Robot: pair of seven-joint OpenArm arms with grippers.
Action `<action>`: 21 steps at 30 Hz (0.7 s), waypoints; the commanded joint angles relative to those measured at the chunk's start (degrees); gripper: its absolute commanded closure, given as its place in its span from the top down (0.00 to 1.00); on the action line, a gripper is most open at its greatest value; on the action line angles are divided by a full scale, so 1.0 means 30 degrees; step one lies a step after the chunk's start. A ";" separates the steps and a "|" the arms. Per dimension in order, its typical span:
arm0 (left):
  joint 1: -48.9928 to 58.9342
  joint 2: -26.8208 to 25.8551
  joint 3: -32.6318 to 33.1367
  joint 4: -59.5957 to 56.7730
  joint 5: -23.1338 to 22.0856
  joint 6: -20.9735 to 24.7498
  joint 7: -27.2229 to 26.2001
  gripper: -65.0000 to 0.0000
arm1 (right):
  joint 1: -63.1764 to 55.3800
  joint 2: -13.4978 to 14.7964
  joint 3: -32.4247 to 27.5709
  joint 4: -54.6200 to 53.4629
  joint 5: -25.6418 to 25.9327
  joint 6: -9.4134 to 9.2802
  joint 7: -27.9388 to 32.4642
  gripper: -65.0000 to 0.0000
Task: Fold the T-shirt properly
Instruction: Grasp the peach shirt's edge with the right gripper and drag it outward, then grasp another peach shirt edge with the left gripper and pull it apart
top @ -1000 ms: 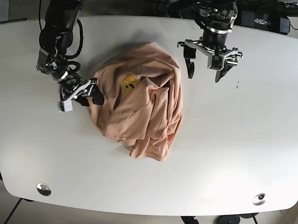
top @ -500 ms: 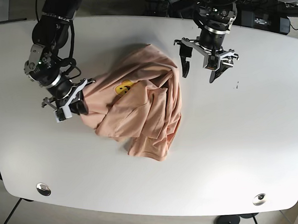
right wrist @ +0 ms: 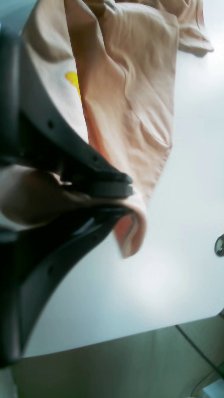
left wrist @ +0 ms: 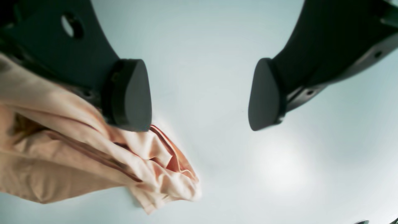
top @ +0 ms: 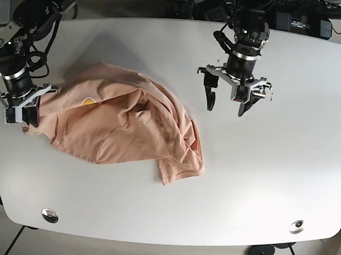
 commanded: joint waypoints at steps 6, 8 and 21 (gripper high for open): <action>-0.5940 0.0082 0.0020 -0.4259 -0.0075 0.0009 0.2739 0.70 | -0.0359 0.0188 0.2398 0.0003 0.0274 -0.0098 0.0560 0.03; -0.7405 0.0112 0.0020 -0.6163 -0.0104 0.0009 0.2709 0.70 | -0.0593 0.0188 0.2428 0.0003 0.0274 -0.0098 0.0560 0.03; -1.3325 0.1782 -0.1065 -1.6215 -0.0134 -0.2658 0.1684 0.70 | -0.0652 -0.0222 0.2457 -0.0202 0.0245 -0.0098 0.0560 0.03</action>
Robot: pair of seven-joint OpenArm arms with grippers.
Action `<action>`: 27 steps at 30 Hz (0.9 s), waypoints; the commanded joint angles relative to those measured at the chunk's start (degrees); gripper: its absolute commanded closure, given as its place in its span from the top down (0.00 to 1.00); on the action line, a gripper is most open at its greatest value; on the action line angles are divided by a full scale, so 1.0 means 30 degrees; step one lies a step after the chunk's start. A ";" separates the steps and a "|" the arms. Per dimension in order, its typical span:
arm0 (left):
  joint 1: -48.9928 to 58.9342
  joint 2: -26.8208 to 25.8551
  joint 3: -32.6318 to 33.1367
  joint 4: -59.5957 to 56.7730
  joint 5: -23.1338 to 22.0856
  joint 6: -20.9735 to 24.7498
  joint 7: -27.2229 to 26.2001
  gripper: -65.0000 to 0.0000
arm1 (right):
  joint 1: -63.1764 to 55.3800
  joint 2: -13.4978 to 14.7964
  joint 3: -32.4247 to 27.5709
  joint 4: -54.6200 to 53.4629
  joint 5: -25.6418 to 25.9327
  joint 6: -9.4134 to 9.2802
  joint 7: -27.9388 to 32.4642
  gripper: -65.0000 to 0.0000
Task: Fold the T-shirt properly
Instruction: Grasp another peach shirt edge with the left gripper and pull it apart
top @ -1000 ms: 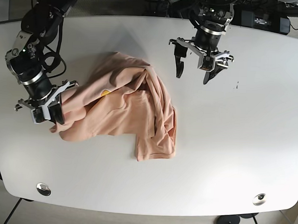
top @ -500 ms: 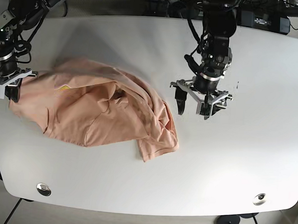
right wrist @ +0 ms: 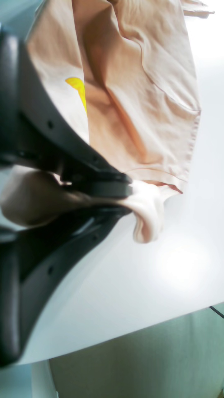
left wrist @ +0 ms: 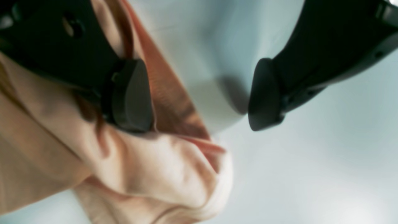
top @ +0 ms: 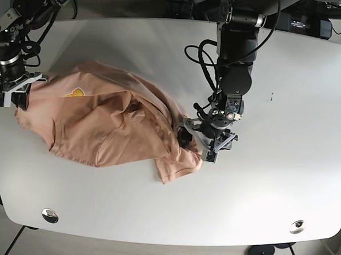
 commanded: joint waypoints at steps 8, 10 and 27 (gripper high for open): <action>-0.1213 0.0025 0.0124 -0.3798 -0.1796 -0.2503 0.0059 0.30 | 0.0303 0.0288 -0.0050 0.0286 0.0252 -0.0032 0.0531 0.03; -0.1359 -0.0561 0.0182 -0.4648 -0.1855 -0.2532 0.0088 0.00 | 0.0303 0.0288 -0.0079 0.0286 0.0252 -0.0032 0.0531 0.03; 0.1190 -0.4868 -0.2367 1.1762 -0.6925 -0.2532 0.8323 0.00 | 0.4288 0.0317 -0.0196 -0.1941 -0.2414 -0.0032 0.0531 0.03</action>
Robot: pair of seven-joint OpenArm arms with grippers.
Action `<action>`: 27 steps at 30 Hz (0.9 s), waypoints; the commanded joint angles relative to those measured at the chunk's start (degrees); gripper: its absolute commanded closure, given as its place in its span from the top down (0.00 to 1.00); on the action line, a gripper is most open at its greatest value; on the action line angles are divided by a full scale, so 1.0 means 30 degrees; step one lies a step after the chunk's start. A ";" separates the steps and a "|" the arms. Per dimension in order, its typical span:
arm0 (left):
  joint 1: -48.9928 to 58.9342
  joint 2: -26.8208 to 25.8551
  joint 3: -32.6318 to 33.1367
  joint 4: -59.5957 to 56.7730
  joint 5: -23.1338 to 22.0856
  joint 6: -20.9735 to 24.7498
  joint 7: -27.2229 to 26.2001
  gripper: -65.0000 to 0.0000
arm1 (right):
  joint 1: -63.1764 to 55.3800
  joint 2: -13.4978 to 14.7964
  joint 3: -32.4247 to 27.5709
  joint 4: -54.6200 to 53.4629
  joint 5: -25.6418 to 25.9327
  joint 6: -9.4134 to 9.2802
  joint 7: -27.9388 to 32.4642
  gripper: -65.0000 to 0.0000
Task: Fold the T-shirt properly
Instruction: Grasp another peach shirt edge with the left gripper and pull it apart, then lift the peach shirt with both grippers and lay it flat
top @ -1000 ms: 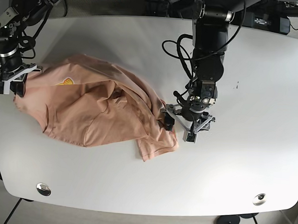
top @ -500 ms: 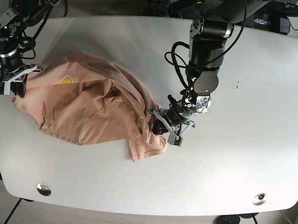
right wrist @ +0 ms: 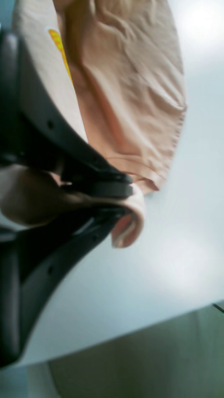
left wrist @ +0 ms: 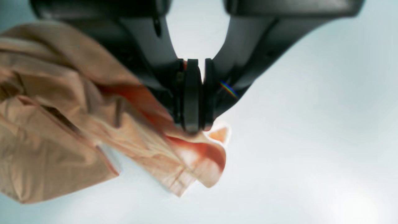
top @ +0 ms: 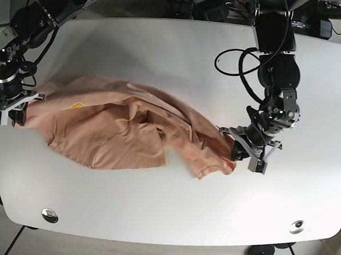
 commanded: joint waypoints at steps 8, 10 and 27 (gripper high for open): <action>-0.2309 -0.1034 -0.1764 0.4751 -0.0339 0.0003 0.2114 0.00 | 0.3839 0.0376 -0.2952 -0.0444 -0.0845 -0.0032 0.0582 0.03; -0.3598 -0.1063 -0.1764 0.4370 -0.0280 0.0003 0.2114 0.00 | 0.4865 0.0581 -0.4007 -0.1031 -0.0845 -0.0032 0.0582 0.03; -1.0748 -0.5107 -0.2262 0.0765 -0.0397 0.0003 0.2143 0.00 | 1.3129 0.2779 -0.6146 -0.4254 -0.0610 -0.2274 -0.1528 0.03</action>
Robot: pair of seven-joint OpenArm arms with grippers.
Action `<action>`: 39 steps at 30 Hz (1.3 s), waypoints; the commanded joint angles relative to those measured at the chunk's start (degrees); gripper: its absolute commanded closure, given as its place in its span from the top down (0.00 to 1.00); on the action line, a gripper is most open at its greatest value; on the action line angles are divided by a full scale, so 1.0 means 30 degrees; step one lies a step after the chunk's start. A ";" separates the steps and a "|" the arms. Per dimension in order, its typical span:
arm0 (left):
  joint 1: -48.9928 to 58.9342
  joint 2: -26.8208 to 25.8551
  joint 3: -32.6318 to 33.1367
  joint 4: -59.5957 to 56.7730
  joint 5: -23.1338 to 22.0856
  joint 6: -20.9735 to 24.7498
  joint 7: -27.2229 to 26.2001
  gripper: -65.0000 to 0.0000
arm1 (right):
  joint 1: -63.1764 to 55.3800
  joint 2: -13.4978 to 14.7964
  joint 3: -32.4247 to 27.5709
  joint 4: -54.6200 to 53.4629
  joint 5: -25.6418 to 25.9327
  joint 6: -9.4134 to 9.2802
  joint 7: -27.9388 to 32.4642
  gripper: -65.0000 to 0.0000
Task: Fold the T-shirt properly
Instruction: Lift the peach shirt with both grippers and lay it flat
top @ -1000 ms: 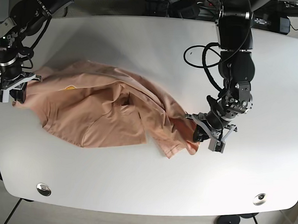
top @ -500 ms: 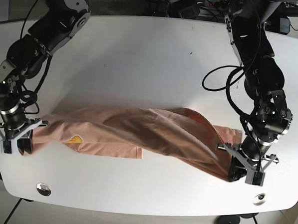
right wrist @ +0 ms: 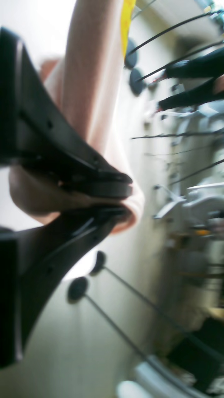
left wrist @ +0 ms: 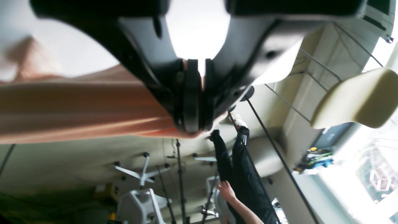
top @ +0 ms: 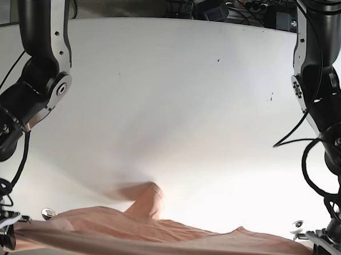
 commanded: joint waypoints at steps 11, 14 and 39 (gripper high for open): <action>1.3857 0.1254 -0.5363 0.3975 -0.2555 0.0134 -0.0349 0.00 | -1.5595 -0.2071 0.4352 0.4544 0.4500 -0.0074 0.1357 0.03; 1.6289 0.1284 -0.5979 0.4414 -0.3287 0.0134 -0.0349 0.00 | -1.8437 -0.2071 0.4440 0.4485 0.5555 -0.0074 0.2265 0.03; 1.6494 0.1870 -0.7121 -0.2209 -0.3727 -0.1507 -0.0261 0.68 | -2.1660 -0.3243 0.4322 0.4573 0.6200 -0.0074 0.3730 0.37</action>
